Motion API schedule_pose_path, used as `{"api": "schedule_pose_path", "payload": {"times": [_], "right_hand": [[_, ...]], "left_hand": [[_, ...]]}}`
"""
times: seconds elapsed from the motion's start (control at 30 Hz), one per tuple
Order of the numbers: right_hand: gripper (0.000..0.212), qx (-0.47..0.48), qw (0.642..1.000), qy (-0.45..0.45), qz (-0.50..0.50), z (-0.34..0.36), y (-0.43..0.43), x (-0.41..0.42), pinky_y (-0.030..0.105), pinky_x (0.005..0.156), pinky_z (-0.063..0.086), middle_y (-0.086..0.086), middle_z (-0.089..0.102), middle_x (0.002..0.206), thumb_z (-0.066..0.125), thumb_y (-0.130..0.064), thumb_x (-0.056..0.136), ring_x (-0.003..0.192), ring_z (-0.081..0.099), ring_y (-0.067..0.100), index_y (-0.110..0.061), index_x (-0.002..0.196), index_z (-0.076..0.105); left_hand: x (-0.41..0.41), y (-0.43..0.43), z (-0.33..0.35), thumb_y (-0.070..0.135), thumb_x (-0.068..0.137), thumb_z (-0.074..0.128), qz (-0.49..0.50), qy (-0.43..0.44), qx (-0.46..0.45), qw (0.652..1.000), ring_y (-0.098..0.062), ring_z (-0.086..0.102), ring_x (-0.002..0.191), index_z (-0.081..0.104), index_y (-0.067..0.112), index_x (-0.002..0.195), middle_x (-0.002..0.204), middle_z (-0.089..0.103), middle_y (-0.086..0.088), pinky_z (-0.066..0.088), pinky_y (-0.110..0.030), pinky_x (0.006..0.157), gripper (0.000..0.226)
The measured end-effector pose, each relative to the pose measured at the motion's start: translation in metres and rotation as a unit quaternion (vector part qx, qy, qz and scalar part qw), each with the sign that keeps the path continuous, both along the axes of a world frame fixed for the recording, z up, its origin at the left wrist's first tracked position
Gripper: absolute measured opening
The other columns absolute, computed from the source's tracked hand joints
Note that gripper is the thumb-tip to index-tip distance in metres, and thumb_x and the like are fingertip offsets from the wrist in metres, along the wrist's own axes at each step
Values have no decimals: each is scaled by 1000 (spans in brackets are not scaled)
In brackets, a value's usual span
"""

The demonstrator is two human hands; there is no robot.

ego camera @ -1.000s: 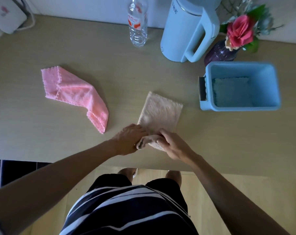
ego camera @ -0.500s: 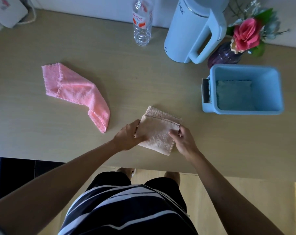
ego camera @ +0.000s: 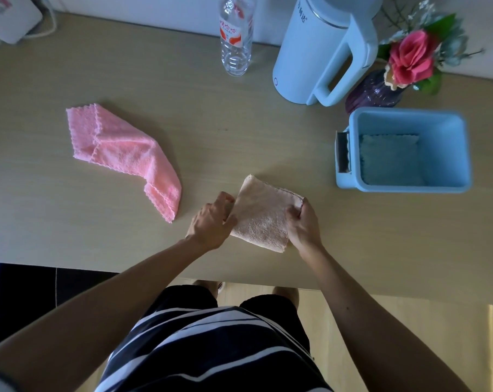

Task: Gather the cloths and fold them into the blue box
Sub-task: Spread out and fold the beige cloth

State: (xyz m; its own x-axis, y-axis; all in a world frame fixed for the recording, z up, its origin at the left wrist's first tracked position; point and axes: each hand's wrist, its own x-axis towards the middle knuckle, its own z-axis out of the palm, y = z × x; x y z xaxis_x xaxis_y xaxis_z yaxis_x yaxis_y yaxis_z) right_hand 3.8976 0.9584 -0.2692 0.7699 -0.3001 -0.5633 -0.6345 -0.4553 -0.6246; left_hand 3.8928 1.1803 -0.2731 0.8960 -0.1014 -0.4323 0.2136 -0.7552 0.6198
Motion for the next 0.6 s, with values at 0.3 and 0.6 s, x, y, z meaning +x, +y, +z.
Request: {"api": "schedule_pose_path", "payload": {"times": [0.3, 0.6], "right_hand": [[60, -248, 924, -228, 182, 28, 28, -23, 40, 107, 40, 10, 53, 139, 65, -27, 89, 129, 47, 25, -10, 143, 44], [82, -324, 865, -100, 369, -22, 11, -56, 59, 122, 16, 9, 2, 170, 34, -65, 99, 156, 3, 34, -19, 162, 6]], "left_hand": [[2, -9, 3, 19, 89, 57, -297, -292, 81, 906, -30, 44, 136, 52, 12, 140, 144, 52, -9, 39, -43, 107, 52], [18, -1, -29, 73, 93, 17, -389, -165, 169, 890, -28, 0, 156, 9, 14, 160, 168, 3, -7, 5, -58, 124, 89]]}}
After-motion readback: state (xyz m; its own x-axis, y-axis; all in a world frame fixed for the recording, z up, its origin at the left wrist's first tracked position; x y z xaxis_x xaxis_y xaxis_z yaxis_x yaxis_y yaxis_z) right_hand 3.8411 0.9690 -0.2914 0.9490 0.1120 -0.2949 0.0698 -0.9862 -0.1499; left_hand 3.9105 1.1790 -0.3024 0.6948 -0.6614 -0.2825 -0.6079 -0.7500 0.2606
